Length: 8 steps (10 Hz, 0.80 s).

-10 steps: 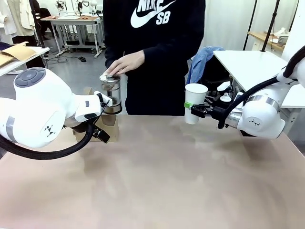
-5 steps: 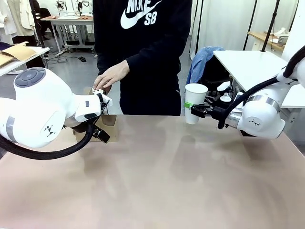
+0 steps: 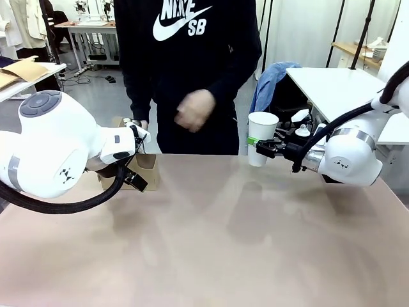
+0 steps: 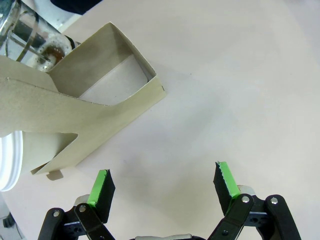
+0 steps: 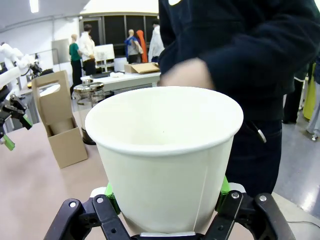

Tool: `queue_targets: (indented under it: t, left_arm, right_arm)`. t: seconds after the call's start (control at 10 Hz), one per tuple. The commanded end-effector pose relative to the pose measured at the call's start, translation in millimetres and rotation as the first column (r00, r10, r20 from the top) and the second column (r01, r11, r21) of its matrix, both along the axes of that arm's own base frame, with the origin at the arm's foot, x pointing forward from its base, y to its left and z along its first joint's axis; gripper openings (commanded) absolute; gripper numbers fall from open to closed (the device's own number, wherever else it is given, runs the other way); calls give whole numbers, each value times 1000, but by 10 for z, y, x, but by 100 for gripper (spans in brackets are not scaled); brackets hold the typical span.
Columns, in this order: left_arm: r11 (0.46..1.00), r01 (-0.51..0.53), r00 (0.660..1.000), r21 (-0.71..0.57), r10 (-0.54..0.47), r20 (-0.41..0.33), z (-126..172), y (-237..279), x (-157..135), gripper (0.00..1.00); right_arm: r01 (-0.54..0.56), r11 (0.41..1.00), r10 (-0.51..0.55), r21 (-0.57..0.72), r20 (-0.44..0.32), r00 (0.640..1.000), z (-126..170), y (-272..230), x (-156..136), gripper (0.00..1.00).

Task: Pour a drink into a cup and package it in a carrier.
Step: When a person places the Paper Cup Lid on the 600 ml Paper Cup , lift the 600 ml Paper Cup.

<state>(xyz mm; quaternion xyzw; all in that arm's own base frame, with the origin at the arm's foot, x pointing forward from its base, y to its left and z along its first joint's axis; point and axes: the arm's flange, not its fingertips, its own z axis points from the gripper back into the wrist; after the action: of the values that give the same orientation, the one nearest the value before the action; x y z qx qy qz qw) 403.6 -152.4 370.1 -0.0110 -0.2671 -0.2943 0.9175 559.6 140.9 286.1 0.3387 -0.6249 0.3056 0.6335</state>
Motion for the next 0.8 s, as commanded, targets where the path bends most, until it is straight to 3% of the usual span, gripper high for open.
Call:
queue_targets:
  t: [0.0, 0.7]
  left_arm:
    - [1000, 0, 1000, -2, 0, 0, 2, 4, -1, 100]
    - [1000, 0, 1000, -2, 0, 0, 2, 4, -1, 100]
  right_arm:
    - [22, 1000, -22, 4, 0, 1000, 48, 39, -3, 80]
    - [22, 1000, -22, 4, 0, 1000, 48, 39, -3, 80]
